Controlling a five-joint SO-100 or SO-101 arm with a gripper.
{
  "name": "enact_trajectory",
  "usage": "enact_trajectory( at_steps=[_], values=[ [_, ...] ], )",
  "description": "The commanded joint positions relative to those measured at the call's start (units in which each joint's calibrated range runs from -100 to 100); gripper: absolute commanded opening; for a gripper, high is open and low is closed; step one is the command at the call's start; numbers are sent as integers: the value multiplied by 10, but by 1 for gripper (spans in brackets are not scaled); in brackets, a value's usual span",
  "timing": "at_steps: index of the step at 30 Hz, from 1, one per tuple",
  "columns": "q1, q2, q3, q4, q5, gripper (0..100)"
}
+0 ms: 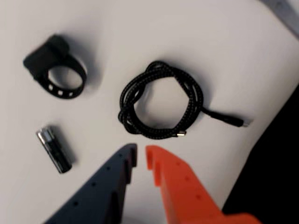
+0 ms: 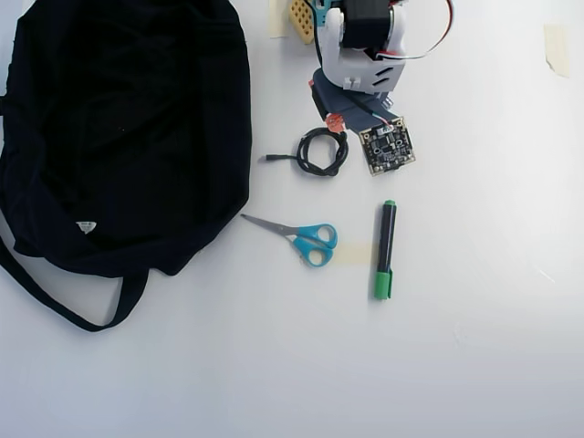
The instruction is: Put the cable into the black bag
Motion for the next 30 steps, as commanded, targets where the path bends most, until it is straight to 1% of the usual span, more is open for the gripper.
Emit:
enact_trajectory(
  at_steps=[1,7,11,20,30],
  values=[
    [2,-19,-22,12,10,2],
    [-4,-19,-22,12,12,2],
    [-4,-19,-19,12,45,2],
    [-4,-19,-20,12,93,2],
    [-1,-6,-12,12,113,3]
  ],
)
